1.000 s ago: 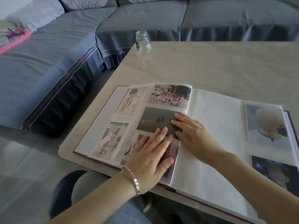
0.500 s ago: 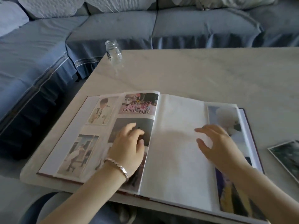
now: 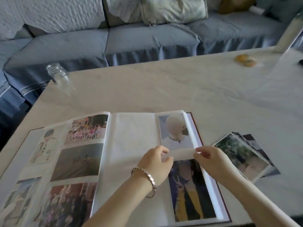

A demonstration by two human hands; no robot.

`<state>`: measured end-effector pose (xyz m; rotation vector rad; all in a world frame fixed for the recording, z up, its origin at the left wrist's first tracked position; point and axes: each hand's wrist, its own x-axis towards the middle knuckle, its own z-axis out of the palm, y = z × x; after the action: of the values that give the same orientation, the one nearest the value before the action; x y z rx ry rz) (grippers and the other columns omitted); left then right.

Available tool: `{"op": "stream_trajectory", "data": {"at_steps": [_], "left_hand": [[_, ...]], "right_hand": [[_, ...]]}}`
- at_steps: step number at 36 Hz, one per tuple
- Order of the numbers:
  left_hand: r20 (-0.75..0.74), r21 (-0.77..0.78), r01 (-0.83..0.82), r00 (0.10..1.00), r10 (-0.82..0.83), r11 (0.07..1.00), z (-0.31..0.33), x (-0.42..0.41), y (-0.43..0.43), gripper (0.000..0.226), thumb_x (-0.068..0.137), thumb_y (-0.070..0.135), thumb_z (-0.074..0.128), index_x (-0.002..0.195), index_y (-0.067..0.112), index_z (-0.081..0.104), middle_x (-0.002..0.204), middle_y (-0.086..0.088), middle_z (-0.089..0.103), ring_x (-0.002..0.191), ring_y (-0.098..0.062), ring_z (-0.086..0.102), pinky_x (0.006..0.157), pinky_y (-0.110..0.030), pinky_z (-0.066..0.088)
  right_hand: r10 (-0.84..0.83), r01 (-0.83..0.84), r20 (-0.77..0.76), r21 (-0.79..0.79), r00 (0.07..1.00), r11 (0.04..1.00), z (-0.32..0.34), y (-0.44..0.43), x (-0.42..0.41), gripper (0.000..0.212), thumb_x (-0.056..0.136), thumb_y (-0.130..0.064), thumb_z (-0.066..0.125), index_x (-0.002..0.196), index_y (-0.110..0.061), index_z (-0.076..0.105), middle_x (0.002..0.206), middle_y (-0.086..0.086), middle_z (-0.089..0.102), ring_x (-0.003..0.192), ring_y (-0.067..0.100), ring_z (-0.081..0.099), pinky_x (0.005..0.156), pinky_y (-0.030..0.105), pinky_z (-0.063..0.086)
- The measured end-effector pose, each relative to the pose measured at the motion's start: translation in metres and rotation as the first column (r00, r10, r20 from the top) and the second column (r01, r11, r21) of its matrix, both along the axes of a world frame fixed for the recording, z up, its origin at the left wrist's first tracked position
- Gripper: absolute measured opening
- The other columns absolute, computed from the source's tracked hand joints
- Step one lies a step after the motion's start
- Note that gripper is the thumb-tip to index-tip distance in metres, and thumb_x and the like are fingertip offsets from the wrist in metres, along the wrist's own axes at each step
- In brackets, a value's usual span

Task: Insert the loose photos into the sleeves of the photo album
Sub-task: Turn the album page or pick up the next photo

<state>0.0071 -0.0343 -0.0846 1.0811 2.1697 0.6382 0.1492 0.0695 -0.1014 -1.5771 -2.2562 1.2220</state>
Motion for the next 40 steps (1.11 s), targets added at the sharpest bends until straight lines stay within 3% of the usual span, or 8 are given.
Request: {"op": "stream_trajectory", "data": {"at_steps": [3,8,16,24,26,29,34,40], "left_hand": [[0.097,-0.031,-0.030,0.995,0.032,0.999,-0.002,0.003,0.011,0.034,0.092,0.038,0.050,0.122,0.023,0.052,0.122,0.006,0.055,0.108,-0.007,0.050,0.085,-0.018,0.038],[0.086,-0.043,-0.048,0.995,0.051,0.998,-0.002,0.010,0.022,0.040,0.091,0.036,0.054,0.128,0.020,0.049,0.125,0.004,0.052,0.109,-0.008,0.048,0.081,-0.016,0.037],[0.012,-0.028,0.006,1.000,-0.006,1.000,-0.005,0.018,0.021,0.045,0.089,0.040,0.058,0.129,0.022,0.046,0.119,0.005,0.044,0.105,-0.007,0.043,0.085,-0.015,0.037],[0.195,0.064,-0.138,0.973,0.123,0.988,0.002,0.025,0.018,0.074,0.071,0.064,0.058,0.130,0.025,0.041,0.121,0.005,0.044,0.110,-0.009,0.047,0.086,-0.018,0.038],[0.279,0.106,-0.233,0.940,0.196,0.967,0.008,0.022,0.016,0.080,0.057,0.070,0.054,0.122,0.024,0.045,0.114,0.005,0.054,0.103,-0.009,0.054,0.075,-0.013,0.040],[0.357,0.133,-0.341,0.892,0.275,0.931,0.010,0.014,0.013,0.089,0.051,0.082,0.064,0.113,0.019,0.056,0.099,0.005,0.066,0.091,-0.009,0.063,0.078,-0.028,0.053],[0.446,0.111,-0.382,0.844,0.297,0.918,0.017,0.004,0.007,0.065,0.064,0.063,0.070,0.110,0.017,0.062,0.096,0.004,0.071,0.091,-0.007,0.066,0.069,-0.033,0.058],[0.619,0.090,-0.408,0.737,0.270,0.908,0.017,-0.006,0.004,0.019,0.085,0.028,0.066,0.095,0.013,0.067,0.091,-0.005,0.070,0.081,-0.015,0.068,0.052,-0.025,0.051]], "right_hand": [[-0.066,0.051,-0.119,-0.126,0.991,0.991,0.002,-0.003,-0.003,0.016,0.091,-0.023,0.056,0.083,-0.014,0.067,0.070,0.001,0.064,0.062,0.013,0.057,0.058,0.023,0.045],[-0.126,0.112,-0.133,-0.108,0.983,0.988,-0.002,-0.002,-0.005,0.031,0.091,-0.028,0.054,0.121,-0.025,0.047,0.102,-0.005,0.057,0.085,0.007,0.056,0.066,0.020,0.045],[-0.158,0.127,-0.153,-0.195,0.975,0.972,0.001,0.009,0.002,0.040,0.089,-0.023,0.054,0.128,-0.015,0.048,0.105,0.004,0.061,0.087,0.013,0.058,0.070,0.024,0.045],[-0.163,0.052,-0.406,-0.270,0.899,0.961,0.010,-0.001,0.004,0.028,0.092,-0.013,0.054,0.096,0.013,0.060,0.069,0.014,0.051,0.069,0.017,0.045,0.067,0.028,0.040],[-0.008,-0.096,-0.487,-0.187,0.873,0.978,0.016,-0.009,0.001,0.030,0.094,-0.023,0.052,0.097,0.004,0.065,0.075,0.024,0.058,0.067,0.017,0.045,0.068,0.030,0.039],[0.106,-0.208,-0.552,-0.125,0.827,0.970,0.025,-0.016,-0.005,0.018,0.091,-0.027,0.056,0.095,-0.038,0.070,0.086,0.003,0.072,0.072,0.008,0.059,0.074,0.022,0.047],[0.127,-0.230,-0.554,-0.120,0.823,0.966,0.029,-0.024,-0.018,0.016,0.085,-0.033,0.063,0.098,-0.039,0.068,0.089,-0.002,0.073,0.089,0.012,0.067,0.089,0.025,0.047],[0.036,-0.187,-0.542,-0.227,0.840,0.956,0.025,-0.022,-0.017,0.029,0.081,-0.029,0.068,0.108,-0.020,0.064,0.088,-0.005,0.072,0.079,-0.002,0.066,0.076,0.016,0.052]]}}
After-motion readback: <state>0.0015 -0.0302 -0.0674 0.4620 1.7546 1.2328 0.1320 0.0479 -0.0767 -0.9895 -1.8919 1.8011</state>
